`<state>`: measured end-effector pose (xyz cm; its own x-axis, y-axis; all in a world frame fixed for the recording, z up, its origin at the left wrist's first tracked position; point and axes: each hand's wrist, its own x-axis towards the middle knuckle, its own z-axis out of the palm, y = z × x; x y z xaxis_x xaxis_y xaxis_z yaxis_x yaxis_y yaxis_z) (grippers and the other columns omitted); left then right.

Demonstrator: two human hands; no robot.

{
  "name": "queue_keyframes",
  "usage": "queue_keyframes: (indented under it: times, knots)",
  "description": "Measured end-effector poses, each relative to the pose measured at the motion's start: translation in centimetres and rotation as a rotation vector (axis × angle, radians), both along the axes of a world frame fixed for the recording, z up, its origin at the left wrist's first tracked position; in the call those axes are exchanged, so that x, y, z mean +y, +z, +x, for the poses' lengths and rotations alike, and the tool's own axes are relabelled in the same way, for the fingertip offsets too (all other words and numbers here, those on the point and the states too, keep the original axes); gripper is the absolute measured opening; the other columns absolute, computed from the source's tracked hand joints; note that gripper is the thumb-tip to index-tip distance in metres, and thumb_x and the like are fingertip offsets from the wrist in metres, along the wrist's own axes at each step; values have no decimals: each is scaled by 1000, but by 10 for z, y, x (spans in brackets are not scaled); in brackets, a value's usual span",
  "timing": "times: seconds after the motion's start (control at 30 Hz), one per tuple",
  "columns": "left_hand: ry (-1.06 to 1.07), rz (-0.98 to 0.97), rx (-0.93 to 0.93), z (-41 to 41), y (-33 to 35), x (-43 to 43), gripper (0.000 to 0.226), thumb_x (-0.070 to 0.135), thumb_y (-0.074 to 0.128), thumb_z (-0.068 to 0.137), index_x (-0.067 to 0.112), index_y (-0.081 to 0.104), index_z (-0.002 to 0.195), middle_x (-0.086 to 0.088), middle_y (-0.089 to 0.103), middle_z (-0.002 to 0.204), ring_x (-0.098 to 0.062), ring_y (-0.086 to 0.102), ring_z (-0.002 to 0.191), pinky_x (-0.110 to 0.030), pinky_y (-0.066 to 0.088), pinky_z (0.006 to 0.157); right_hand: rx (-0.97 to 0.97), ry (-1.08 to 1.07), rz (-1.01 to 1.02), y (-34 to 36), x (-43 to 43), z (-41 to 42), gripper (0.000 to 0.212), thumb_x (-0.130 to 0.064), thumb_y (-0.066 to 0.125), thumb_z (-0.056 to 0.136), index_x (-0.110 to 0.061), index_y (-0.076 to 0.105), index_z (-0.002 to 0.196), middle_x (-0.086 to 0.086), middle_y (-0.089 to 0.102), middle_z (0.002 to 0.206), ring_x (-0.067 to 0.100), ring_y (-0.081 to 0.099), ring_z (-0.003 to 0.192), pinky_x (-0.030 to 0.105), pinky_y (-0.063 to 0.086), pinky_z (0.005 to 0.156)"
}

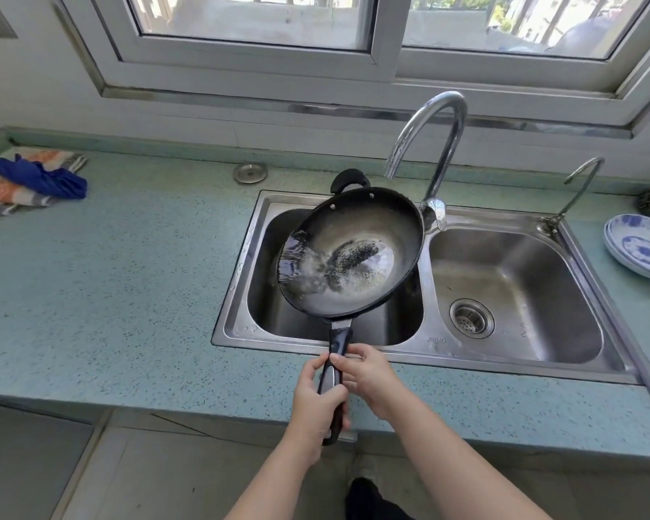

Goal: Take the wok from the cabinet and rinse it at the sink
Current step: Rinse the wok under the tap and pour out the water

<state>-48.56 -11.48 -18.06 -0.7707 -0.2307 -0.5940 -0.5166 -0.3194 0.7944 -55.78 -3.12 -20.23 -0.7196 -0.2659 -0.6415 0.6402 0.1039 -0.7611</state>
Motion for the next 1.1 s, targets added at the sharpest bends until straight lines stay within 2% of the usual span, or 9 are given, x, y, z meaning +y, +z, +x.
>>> queue_keyframes:
  times: [0.07,0.2,0.3,0.47,0.63,0.73,0.87,0.93,1.1]
  knots:
    - [-4,-48,-9,-1,1,1,52,-9,52,80,34,52,108,-14,58,71,-16,47,35,-21,39,36,-12,-2,7,0,-3,1,50,-12,66,84,4,47,127,21,59,122,33,63,104,37,53,85]
    - [-26,-145,-18,-3,5,0,58,-7,55,75,31,50,119,-15,63,90,-19,53,52,-24,43,43,-19,13,-31,1,-5,1,34,-5,58,89,6,53,121,22,63,110,31,64,89,34,54,79]
    - [-61,-163,-19,-4,11,-4,59,-7,54,76,31,48,120,-14,60,92,-18,53,46,-23,42,39,-14,19,-68,5,-3,0,29,-5,56,90,6,54,117,25,63,110,35,64,93,36,54,80]
    - [-144,-297,-25,-7,20,-5,62,-2,55,79,29,42,131,-6,56,106,-14,55,44,-21,46,40,-3,35,-176,14,-1,0,19,-2,51,92,7,56,108,21,58,96,26,62,77,28,54,67]
    - [-216,-441,-33,-6,21,1,64,7,58,82,29,36,138,5,55,98,-17,60,59,-20,50,43,-39,8,-202,14,0,0,22,-1,49,93,10,55,111,14,60,83,20,64,68,24,53,59]
    - [-274,-584,-41,-4,20,6,63,16,56,83,29,32,140,-4,63,99,-24,66,73,-31,56,61,-55,19,-224,15,1,0,16,-1,45,94,3,58,104,13,61,82,18,64,67,23,53,59]
    - [-331,-766,-39,-3,22,7,66,18,55,86,26,25,144,-9,65,111,-24,60,96,-24,40,70,-74,34,-261,17,0,1,17,-1,42,96,-1,59,98,10,61,79,16,62,66,21,52,58]
    - [-356,-802,-50,-3,23,7,66,19,54,87,26,24,144,-10,65,110,-26,61,98,-26,40,70,-88,24,-266,18,0,1,17,-1,42,96,-2,59,95,8,61,77,15,61,66,21,52,58]
    - [-363,-767,-50,-5,25,5,63,21,55,87,26,26,143,-10,65,109,-23,58,88,-24,39,68,-106,2,-269,17,-1,-2,25,0,45,94,8,53,116,13,62,84,19,63,69,22,54,57]
